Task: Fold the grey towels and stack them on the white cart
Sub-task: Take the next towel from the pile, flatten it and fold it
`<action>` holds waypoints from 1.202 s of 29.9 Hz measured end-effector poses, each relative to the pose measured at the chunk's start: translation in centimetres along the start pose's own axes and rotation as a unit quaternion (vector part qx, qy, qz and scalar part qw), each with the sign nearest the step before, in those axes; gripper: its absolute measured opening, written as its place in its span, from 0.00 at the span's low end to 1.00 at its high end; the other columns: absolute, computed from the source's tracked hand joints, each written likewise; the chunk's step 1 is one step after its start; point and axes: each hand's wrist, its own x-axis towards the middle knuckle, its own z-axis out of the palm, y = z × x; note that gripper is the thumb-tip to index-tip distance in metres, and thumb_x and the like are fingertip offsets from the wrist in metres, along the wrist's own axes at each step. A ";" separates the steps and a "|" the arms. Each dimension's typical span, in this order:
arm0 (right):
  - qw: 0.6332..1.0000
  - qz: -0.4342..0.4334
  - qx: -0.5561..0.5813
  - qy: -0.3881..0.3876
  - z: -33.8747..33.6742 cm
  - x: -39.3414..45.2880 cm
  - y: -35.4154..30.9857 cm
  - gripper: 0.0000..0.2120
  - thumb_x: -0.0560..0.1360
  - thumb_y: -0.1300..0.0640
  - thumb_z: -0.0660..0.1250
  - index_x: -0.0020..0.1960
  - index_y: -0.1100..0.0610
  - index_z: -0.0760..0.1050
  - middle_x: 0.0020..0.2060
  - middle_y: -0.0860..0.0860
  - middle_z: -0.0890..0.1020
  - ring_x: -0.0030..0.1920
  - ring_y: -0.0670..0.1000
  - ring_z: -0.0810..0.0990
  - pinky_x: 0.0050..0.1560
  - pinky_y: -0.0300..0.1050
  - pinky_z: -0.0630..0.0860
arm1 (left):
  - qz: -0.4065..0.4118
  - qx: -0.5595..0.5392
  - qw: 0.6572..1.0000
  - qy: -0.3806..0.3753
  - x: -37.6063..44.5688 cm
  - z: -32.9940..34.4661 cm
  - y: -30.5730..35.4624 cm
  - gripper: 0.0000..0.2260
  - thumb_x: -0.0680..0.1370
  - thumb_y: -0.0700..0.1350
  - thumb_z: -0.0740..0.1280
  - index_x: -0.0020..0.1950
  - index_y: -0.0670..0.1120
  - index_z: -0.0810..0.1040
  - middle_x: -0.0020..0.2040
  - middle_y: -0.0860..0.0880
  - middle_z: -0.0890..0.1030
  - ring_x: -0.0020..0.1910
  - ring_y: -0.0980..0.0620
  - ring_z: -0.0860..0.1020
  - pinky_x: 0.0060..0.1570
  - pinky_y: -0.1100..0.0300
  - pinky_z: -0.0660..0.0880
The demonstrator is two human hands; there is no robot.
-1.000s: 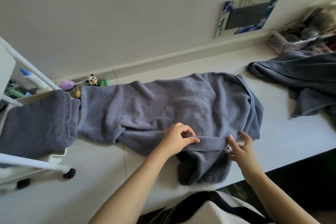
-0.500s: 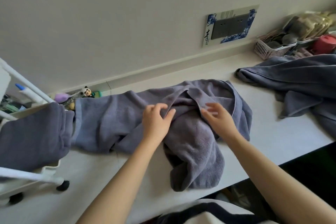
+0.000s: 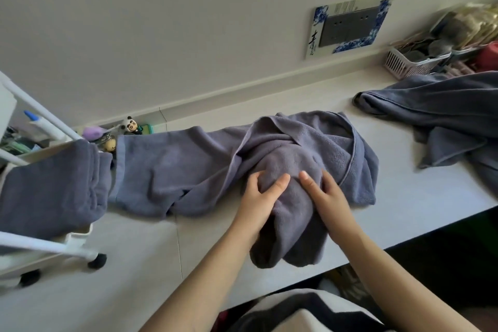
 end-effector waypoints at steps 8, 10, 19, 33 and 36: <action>0.975 -0.218 0.027 0.042 -3.1 -0.5 -10.0 0.05 0.75 0.52 0.67 0.49 0.52 0.76 0.41 0.43 0.82 0.45 0.40 0.78 0.49 0.36 0.73 | 0.190 0.001 0.981 -0.027 -3.0 3.8 9.7 0.19 0.70 0.56 0.73 0.58 0.55 0.73 0.52 0.56 0.81 0.50 0.63 0.80 0.50 0.66 0.75; 0.960 -0.269 0.026 0.066 -4.7 0.0 -12.7 0.07 0.74 0.51 0.67 0.48 0.54 0.75 0.40 0.44 0.80 0.43 0.41 0.77 0.48 0.35 0.73 | 0.244 0.020 0.969 -0.029 -2.9 5.4 12.3 0.22 0.67 0.62 0.72 0.57 0.57 0.73 0.52 0.58 0.81 0.52 0.62 0.79 0.53 0.62 0.74; 0.936 -0.311 -0.023 0.162 -13.9 4.8 -16.9 0.13 0.74 0.46 0.67 0.56 0.49 0.75 0.49 0.44 0.82 0.51 0.43 0.80 0.56 0.43 0.74 | 0.306 0.048 0.945 -0.109 1.9 16.0 17.7 0.20 0.68 0.61 0.70 0.57 0.60 0.71 0.56 0.55 0.79 0.55 0.58 0.78 0.59 0.56 0.74; 0.877 -0.060 -0.353 0.320 -40.9 18.3 -10.1 0.33 0.73 0.35 0.60 0.74 0.43 0.56 0.68 0.58 0.70 0.67 0.59 0.69 0.63 0.54 0.69 | 0.145 0.192 0.942 -0.233 14.7 45.5 12.0 0.28 0.80 0.54 0.60 0.77 0.48 0.55 0.75 0.42 0.60 0.74 0.46 0.59 0.72 0.57 0.58; 0.881 0.050 -0.394 0.258 -41.7 20.5 -5.2 0.36 0.74 0.36 0.59 0.75 0.39 0.43 0.73 0.61 0.59 0.71 0.63 0.60 0.68 0.58 0.63 | 0.077 0.282 0.926 -0.240 16.6 45.7 8.5 0.27 0.81 0.55 0.56 0.78 0.51 0.51 0.77 0.40 0.48 0.77 0.47 0.49 0.73 0.58 0.48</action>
